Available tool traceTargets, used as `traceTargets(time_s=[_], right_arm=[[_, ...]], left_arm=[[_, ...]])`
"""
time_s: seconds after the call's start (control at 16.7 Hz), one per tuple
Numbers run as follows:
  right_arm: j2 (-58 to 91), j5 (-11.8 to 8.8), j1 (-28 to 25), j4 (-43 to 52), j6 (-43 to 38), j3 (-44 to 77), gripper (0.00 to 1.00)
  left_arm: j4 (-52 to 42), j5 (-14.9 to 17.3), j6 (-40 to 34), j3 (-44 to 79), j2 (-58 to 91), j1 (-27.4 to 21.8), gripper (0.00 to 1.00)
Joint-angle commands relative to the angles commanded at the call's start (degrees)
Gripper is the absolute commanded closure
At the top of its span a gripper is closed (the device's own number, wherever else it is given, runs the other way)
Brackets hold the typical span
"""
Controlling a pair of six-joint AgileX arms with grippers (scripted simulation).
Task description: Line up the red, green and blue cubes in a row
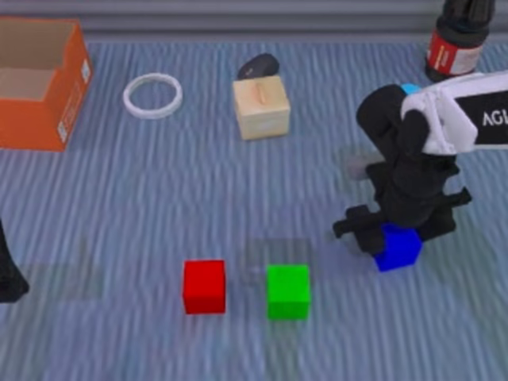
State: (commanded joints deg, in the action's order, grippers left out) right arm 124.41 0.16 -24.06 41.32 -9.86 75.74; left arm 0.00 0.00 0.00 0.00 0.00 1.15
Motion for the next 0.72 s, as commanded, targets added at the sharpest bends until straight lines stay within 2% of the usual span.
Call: traceTargets(time_s=[0.3, 0.72], right_arm=[[-2.0, 0.2, -0.2, 1.7, 0.2, 1.1, 1.00], [-8.0, 0.2, -0.6, 14.2, 0.3, 7.5, 1.00]], left_arm=[[0.0, 0.0, 0.0, 0.0, 0.0, 0.0, 0.00], [0.0, 0.0, 0.0, 0.0, 0.0, 0.0, 0.00]])
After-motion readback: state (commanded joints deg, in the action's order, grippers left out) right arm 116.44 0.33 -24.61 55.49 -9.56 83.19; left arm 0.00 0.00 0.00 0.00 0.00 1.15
